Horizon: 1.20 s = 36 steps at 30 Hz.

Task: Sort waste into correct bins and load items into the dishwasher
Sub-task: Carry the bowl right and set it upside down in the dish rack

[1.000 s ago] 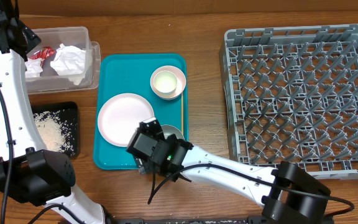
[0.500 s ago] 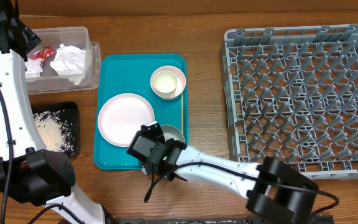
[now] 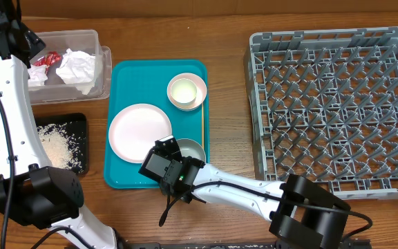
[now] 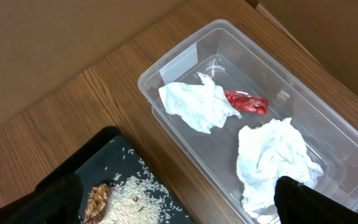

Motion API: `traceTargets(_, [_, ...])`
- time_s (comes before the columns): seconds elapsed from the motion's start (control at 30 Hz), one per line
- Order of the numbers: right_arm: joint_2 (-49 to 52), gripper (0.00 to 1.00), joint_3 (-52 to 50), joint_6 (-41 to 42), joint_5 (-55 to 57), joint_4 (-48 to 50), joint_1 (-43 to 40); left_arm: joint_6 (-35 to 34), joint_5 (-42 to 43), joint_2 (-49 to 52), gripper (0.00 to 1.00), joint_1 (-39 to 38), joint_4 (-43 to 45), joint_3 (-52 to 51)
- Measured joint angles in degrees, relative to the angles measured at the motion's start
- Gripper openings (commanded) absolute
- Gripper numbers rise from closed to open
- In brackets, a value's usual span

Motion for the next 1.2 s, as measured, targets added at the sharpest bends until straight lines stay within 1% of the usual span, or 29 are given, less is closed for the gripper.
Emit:
traceTargets(0.1, [0.0, 0.16, 0.0, 0.1, 0.1, -0.3, 0.0, 0.0, 0.0, 0.0, 1.0, 0.0, 0.0, 0.0])
traceTargets(0.17, [0.0, 0.13, 0.5, 0.0, 0.0, -0.8, 0.0, 0.0, 0.0, 0.0, 1.0, 0.0, 0.0, 0.0])
traceTargets(0.3, [0.0, 0.04, 2.6, -0.1, 0.2, -2.6, 0.0, 0.0, 0.0, 0.0, 1.0, 0.0, 0.0, 0.0])
traceTargets(0.53, [0.0, 0.04, 11.0, 0.0, 0.9, -11.8, -0.6, 0.0, 0.0, 0.0, 1.0, 0.0, 0.0, 0.0])
traceTargets(0.63, [-0.6, 0.04, 16.9, -0.1, 0.9, -17.7, -3.6, 0.0, 0.0, 0.0, 1.0, 0.0, 0.0, 0.0])
traceTargets(0.7, [-2.1, 0.04, 20.4, -0.1, 0.9, -20.5, -7.3, 0.0, 0.0, 0.0, 1.0, 0.0, 0.0, 0.0])
traceTargets(0.8, [-6.4, 0.04, 24.0, -0.9, 0.2, -22.0, -15.0, 0.0, 0.0, 0.0, 1.0, 0.0, 0.0, 0.0])
traceTargets(0.9, [-12.5, 0.04, 25.6, -5.9, -5.9, -20.5, -27.0, 0.0, 0.0, 0.0, 1.0, 0.0, 0.0, 0.0])
traceTargets(1.03, [-16.5, 0.04, 26.7, -13.7, -20.2, -18.9, -46.2, 0.0, 0.0, 0.0, 1.0, 0.0, 0.0, 0.0])
traceTargets(1.2, [-13.9, 0.04, 25.6, -18.0, -41.4, -14.8, -68.2, 0.0, 0.0, 0.0, 1.0, 0.0, 0.0, 0.0])
